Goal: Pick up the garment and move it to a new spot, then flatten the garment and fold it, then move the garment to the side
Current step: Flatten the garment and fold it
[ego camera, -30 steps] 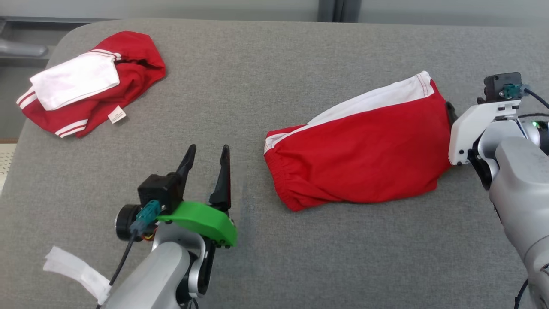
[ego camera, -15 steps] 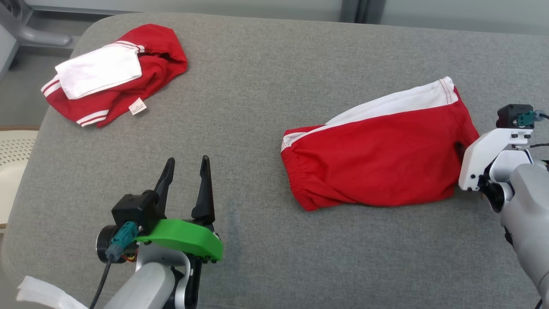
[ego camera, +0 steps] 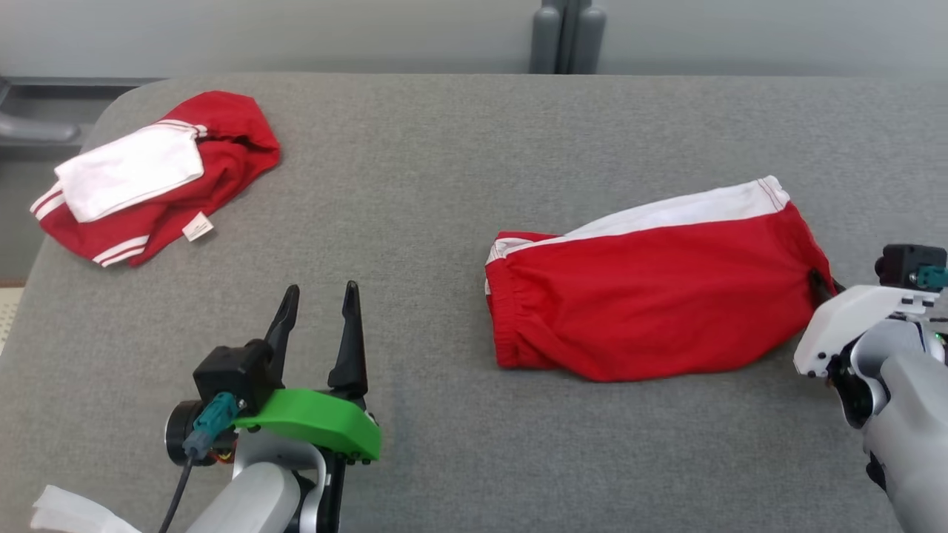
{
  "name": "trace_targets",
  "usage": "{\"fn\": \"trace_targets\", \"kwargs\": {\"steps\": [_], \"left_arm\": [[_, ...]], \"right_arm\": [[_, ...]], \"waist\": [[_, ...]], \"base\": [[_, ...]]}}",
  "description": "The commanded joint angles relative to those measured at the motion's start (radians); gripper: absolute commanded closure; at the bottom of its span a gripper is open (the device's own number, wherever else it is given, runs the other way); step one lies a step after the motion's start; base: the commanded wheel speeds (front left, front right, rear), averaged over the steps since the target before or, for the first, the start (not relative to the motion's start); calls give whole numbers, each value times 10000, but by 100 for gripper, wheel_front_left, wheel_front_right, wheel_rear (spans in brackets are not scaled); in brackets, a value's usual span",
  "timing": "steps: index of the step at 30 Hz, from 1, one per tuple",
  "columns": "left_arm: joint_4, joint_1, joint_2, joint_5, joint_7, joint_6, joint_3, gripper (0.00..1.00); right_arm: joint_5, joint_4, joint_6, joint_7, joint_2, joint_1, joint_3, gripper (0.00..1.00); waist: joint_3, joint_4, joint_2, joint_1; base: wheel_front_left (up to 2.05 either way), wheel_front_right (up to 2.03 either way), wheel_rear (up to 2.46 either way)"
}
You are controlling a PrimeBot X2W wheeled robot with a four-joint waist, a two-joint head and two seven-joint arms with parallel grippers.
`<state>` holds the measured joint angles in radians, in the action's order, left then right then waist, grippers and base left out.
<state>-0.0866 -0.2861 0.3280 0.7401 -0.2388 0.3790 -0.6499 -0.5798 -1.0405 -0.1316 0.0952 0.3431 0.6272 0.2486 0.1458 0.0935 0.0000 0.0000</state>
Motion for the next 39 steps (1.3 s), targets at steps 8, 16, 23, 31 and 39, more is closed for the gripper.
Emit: {"fn": "trace_targets", "kwargs": {"steps": [8, 16, 23, 31, 39], "left_arm": [[-270, 494, -57, 121, -91, 63, 21, 0], [-545, 693, -160, 184, -116, -33, -87, 0], [-950, 844, -155, 112, -149, -17, -174, 0], [-1198, 1131, -201, 215, -211, 9, 166, 0], [-1159, 1359, -290, 120, -269, -98, 398, 0]], "right_arm": [[-152, 465, 17, 1115, -523, -1150, -749, 100], [500, 639, 17, 1201, -857, -1627, -1253, 100], [1165, 970, 16, 1022, -965, -1511, -1491, 100], [1790, 1949, 14, 294, -1851, -1062, -1158, 100], [2058, 2162, 14, -579, -2623, -1086, -62, 100]], "waist": [[-663, -1312, 0, 0], [-1056, -1485, 0, 0], [-1557, -912, 0, 0], [-1844, 59, 0, 0], [-1776, 826, 0, 0]], "base": [[0, 0, 0], [0, 0, 0], [0, 0, 0], [0, 0, 0], [0, 0, 0]]}}
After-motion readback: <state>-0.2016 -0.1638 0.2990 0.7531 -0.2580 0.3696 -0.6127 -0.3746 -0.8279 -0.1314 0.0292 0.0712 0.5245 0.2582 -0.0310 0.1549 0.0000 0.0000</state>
